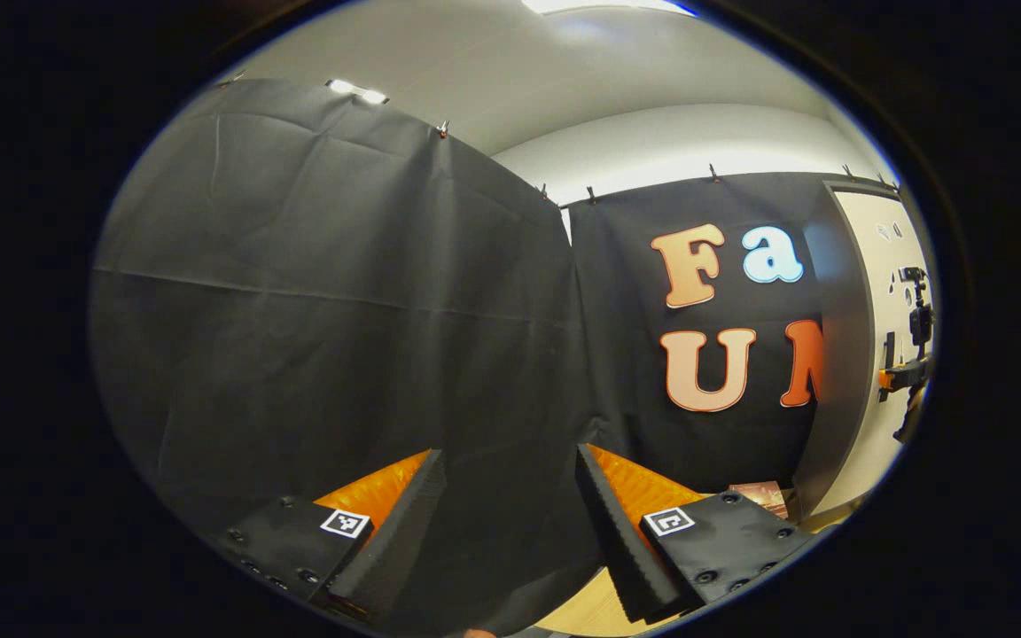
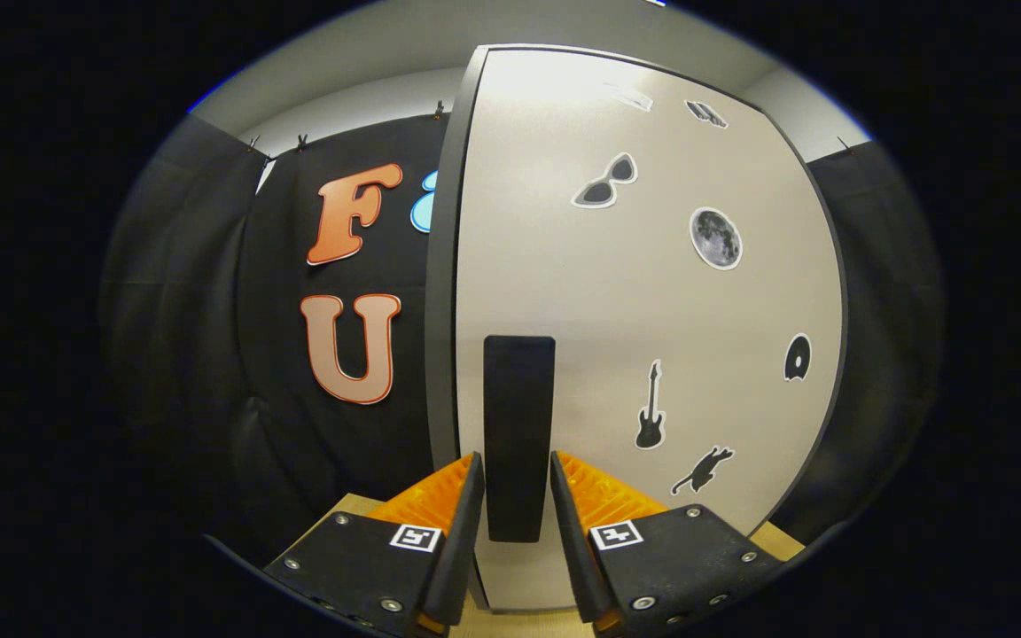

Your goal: Open the cabinet door with the right hand, grasp the bottle in the cabinet with the left hand and place it on the coaster, then close the cabinet door with the right hand.

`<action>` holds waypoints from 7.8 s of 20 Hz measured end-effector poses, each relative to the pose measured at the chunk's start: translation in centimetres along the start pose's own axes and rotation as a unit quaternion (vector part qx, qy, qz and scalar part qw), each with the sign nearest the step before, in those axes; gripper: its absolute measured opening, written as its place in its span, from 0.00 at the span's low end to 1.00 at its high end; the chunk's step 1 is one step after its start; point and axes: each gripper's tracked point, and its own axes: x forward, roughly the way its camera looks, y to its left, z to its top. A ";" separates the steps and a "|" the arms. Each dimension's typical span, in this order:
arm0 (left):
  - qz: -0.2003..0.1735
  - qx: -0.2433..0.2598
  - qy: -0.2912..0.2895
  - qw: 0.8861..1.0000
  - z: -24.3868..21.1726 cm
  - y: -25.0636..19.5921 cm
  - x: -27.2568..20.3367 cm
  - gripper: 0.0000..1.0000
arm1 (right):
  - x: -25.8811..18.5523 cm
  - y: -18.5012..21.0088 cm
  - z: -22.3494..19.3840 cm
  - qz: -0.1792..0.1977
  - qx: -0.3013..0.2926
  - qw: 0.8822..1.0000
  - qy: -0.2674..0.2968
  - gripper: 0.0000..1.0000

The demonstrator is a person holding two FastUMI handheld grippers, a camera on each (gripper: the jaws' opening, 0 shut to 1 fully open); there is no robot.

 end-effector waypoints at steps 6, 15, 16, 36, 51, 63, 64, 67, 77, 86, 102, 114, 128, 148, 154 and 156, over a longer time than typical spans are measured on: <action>-0.001 -0.001 0.004 1.000 -0.4 0.1 -0.1 0.93 | -0.4 0.0 0.0 0.011 0.011 1.000 -0.001 0.33; -0.017 -0.005 -0.004 1.000 0.5 -0.1 -0.4 0.93 | -6.9 -1.4 -0.2 0.049 0.012 0.999 -0.006 0.27; -0.018 -0.006 -0.006 1.000 0.7 -0.2 -0.5 0.94 | -8.4 -2.2 -0.5 0.051 0.020 0.998 -0.007 0.24; -0.119 -0.019 -0.024 0.992 3.0 -8.6 -2.8 0.96 | -25.4 -15.3 -1.3 0.008 0.023 1.000 -0.014 0.15; -0.216 -0.022 -0.014 0.976 2.7 -20.2 -4.4 0.96 | -31.1 -26.6 -1.4 -0.080 0.022 0.996 -0.018 0.04; -0.265 -0.027 0.008 0.964 2.3 -31.1 -8.4 0.93 | -31.3 -34.2 -1.2 -0.079 0.017 0.997 -0.015 0.03; -0.267 -0.029 0.010 0.963 2.3 -32.1 -8.6 0.93 | -31.3 -35.0 -1.3 -0.080 0.017 0.997 -0.014 0.03; -0.275 -0.032 0.017 0.961 2.3 -35.0 -9.6 0.96 | -31.1 -36.9 -1.3 -0.074 0.027 0.997 -0.016 0.03; -0.313 -0.026 0.015 0.949 3.3 -45.6 -13.0 0.96 | -31.3 -37.5 -1.4 0.008 0.049 0.999 -0.011 0.03; -0.346 -0.024 0.020 0.938 3.5 -54.2 -13.2 0.94 | -33.3 -38.4 -1.7 0.038 0.053 0.998 0.004 0.03; -0.406 -0.022 0.043 0.913 0.9 -70.1 -7.6 0.97 | -35.1 -49.8 -1.0 -0.121 0.028 0.992 -0.021 0.69; -0.395 -0.004 0.077 0.915 -4.5 -77.6 0.3 0.97 | -35.0 -52.2 -1.9 -0.178 0.041 0.983 -0.011 0.93; -0.415 -0.020 0.106 0.904 -5.1 -77.2 -0.3 0.83 | -34.3 -52.0 -2.2 -0.188 0.043 0.981 0.002 0.98; -0.373 0.030 0.091 0.923 -11.2 -57.7 -5.7 0.81 | -34.3 -47.2 -1.8 -0.106 0.040 0.994 -0.002 0.93; -0.354 0.014 0.119 0.927 -18.4 -54.0 -5.9 0.83 | -33.9 -46.3 -1.7 -0.095 0.027 0.995 0.005 0.98; -0.353 0.021 0.123 0.927 -21.3 -53.3 -6.0 0.83 | -33.8 -46.2 -1.6 -0.096 0.029 0.995 0.008 0.97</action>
